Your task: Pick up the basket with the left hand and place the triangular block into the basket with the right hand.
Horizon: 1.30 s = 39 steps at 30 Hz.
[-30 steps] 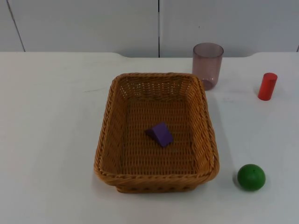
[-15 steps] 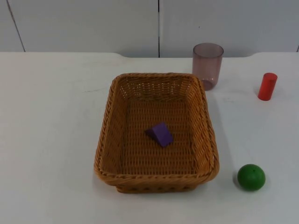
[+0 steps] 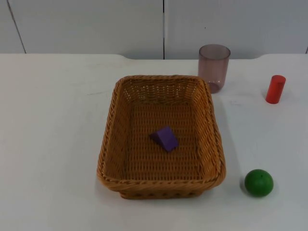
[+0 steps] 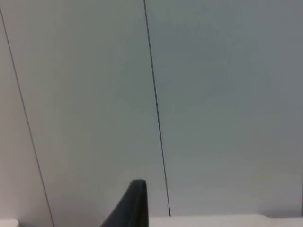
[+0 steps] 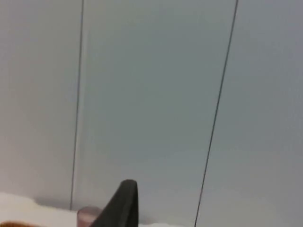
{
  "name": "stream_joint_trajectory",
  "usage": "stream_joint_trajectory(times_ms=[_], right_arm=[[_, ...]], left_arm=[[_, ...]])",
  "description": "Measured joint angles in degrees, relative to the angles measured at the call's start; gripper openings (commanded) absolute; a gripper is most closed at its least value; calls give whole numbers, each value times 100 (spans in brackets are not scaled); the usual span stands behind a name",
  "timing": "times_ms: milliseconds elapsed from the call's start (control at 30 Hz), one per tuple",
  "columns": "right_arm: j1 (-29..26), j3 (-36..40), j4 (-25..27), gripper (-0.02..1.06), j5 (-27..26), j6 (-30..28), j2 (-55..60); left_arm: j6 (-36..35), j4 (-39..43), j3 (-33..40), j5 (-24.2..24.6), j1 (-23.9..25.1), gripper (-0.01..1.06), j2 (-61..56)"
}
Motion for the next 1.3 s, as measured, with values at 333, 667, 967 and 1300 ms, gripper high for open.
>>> stream_joint_trajectory(times_ms=[333, 667, 967, 1300], right_arm=[[501, 201, 78, 105, 294, -278, 0], [515, 865, -18, 105, 812, 267, 0], [515, 2078, -415, 105, 906, 619, 10], [515, 2634, -648, 105, 856, 864, 10]], left_arm=[[0, -318, 74, 273, 0, 105, 0], [0, -594, 518, 540, 0, 105, 0], [-10, -561, 1327, 895, 0, 105, 0], [-22, -270, 1542, 1007, 0, 105, 0]])
